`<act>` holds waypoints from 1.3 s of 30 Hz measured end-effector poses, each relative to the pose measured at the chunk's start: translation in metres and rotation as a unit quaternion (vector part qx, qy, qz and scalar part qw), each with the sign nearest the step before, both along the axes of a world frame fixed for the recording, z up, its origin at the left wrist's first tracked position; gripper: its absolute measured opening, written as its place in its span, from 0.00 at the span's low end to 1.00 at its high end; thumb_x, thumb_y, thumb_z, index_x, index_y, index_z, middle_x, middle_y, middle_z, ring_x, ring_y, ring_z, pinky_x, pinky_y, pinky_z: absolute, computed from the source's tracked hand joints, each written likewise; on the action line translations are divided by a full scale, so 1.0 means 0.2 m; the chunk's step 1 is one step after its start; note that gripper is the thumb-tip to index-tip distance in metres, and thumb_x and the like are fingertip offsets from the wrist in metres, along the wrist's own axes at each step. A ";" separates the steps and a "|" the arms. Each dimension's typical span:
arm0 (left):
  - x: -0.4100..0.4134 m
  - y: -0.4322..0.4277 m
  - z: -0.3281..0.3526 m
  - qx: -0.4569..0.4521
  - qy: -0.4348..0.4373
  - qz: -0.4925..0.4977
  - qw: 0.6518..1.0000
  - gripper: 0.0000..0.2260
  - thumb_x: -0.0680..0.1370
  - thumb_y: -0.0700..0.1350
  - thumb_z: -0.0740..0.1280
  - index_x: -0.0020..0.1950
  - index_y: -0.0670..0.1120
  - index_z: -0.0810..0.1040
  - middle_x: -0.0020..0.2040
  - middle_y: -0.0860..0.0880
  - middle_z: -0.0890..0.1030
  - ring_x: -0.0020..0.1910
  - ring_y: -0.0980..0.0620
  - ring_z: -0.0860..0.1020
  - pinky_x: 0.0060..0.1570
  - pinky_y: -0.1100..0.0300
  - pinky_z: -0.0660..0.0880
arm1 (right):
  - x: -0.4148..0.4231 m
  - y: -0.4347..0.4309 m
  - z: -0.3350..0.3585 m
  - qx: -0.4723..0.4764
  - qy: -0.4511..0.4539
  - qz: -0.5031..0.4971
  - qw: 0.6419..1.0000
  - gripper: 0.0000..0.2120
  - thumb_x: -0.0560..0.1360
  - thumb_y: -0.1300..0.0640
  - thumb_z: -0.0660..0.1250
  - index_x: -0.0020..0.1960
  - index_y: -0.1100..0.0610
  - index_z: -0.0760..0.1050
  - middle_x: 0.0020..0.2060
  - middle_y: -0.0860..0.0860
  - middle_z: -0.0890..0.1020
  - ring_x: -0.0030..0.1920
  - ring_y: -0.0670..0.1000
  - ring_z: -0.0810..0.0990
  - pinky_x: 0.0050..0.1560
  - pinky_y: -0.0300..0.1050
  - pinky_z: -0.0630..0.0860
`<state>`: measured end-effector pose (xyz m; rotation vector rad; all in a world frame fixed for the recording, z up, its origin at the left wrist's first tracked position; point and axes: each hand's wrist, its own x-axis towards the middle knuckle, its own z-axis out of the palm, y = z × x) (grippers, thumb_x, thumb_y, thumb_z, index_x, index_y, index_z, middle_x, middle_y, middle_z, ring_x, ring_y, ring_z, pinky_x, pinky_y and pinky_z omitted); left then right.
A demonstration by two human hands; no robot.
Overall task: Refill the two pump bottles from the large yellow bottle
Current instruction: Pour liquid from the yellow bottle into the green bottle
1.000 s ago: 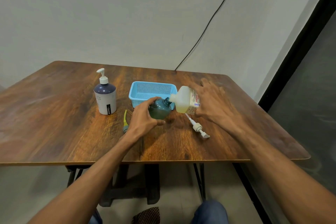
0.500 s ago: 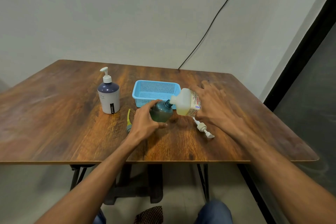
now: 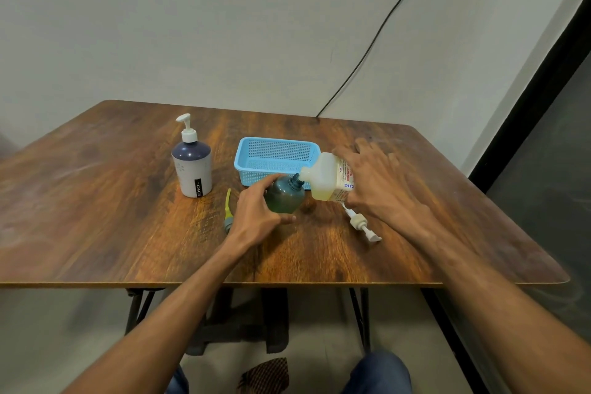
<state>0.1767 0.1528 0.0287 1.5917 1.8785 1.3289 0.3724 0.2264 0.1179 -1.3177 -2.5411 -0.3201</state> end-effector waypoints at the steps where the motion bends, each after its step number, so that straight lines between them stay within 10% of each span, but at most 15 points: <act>1: 0.00 0.00 0.00 -0.001 0.001 0.001 1.000 0.39 0.64 0.43 0.82 0.73 0.46 0.72 0.68 0.47 0.77 0.66 0.50 0.73 0.68 0.52 0.72 | 0.00 0.00 0.00 -0.001 0.000 0.000 1.000 0.40 0.65 0.47 0.77 0.73 0.47 0.65 0.61 0.55 0.72 0.62 0.56 0.70 0.58 0.59 0.71; 39: -0.02 0.00 0.01 -0.001 0.004 -0.004 1.000 0.39 0.64 0.43 0.82 0.73 0.46 0.71 0.68 0.46 0.77 0.63 0.53 0.73 0.65 0.55 0.71 | -0.01 0.03 -0.01 0.010 0.002 0.009 1.000 0.41 0.64 0.47 0.78 0.73 0.46 0.65 0.60 0.55 0.72 0.61 0.56 0.71 0.58 0.59 0.71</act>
